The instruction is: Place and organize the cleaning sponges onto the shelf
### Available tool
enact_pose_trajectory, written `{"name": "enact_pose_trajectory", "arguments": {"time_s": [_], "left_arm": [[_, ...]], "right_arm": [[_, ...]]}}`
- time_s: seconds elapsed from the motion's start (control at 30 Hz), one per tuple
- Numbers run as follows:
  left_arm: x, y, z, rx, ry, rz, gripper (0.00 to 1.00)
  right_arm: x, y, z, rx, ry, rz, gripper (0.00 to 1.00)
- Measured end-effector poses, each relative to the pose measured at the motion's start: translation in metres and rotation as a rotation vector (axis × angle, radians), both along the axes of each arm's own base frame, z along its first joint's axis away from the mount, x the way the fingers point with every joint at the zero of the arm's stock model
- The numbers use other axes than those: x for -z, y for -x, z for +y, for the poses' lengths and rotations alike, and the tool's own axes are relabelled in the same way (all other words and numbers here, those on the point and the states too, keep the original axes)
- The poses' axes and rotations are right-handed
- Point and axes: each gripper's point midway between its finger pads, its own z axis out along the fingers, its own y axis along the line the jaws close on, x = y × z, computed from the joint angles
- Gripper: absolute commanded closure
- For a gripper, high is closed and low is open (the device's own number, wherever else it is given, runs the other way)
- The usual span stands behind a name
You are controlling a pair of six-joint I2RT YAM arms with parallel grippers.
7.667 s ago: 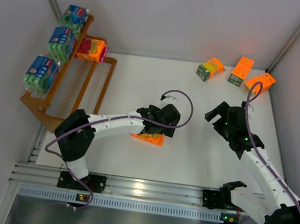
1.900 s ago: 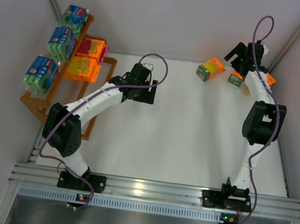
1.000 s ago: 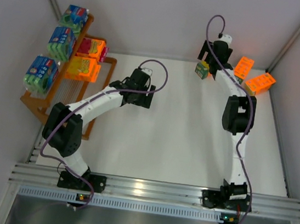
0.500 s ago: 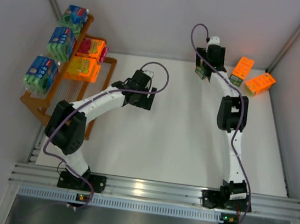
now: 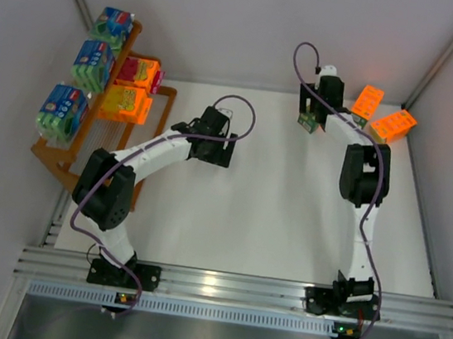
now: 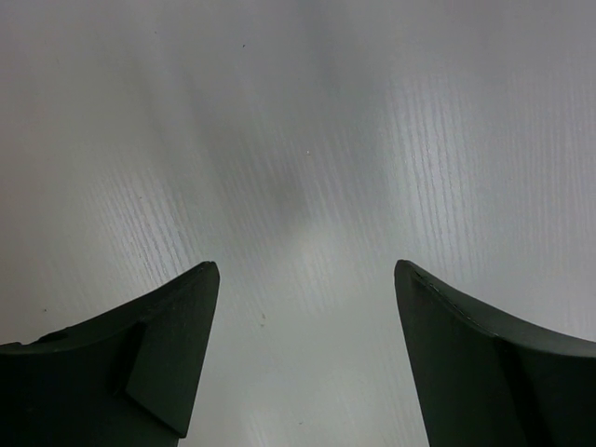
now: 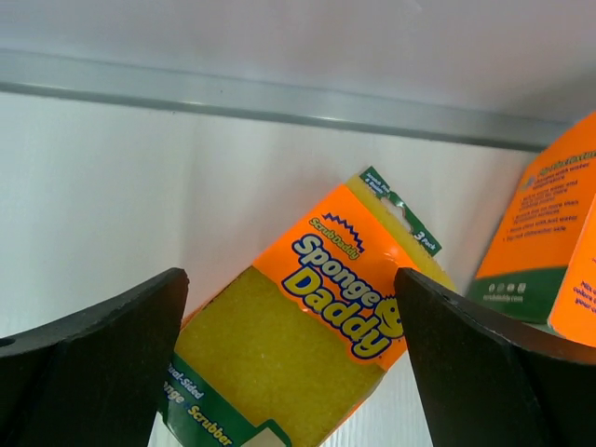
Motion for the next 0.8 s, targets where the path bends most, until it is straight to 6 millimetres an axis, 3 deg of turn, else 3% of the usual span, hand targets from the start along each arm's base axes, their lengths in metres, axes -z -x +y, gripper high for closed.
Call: {"name": "enact_pose_trajectory", "arguments": {"time_s": [0.17,0.33,0.5,0.67,0.8], "left_arm": [[-0.005,0.001,-0.002,-0.020,0.029,0.001,0.18],[-0.032,0.002,-0.002,-0.030,0.072,-0.053,0.18],[-0.056,0.014,0.006,-0.036,0.105,-0.106,0.18],[-0.068,0.023,0.012,-0.040,0.124,-0.132,0.17],[-0.073,0.029,0.015,-0.045,0.137,-0.144,0.17]], "right_arm": [[-0.006,0.023,0.016,-0.033,0.001,0.081,0.02],[0.002,0.044,0.027,-0.052,-0.057,0.147,0.02],[0.001,0.083,0.023,-0.024,-0.128,0.196,0.03],[0.002,0.109,0.025,-0.011,-0.165,0.218,0.07],[0.004,0.144,0.030,-0.002,-0.156,0.237,0.07]]}}
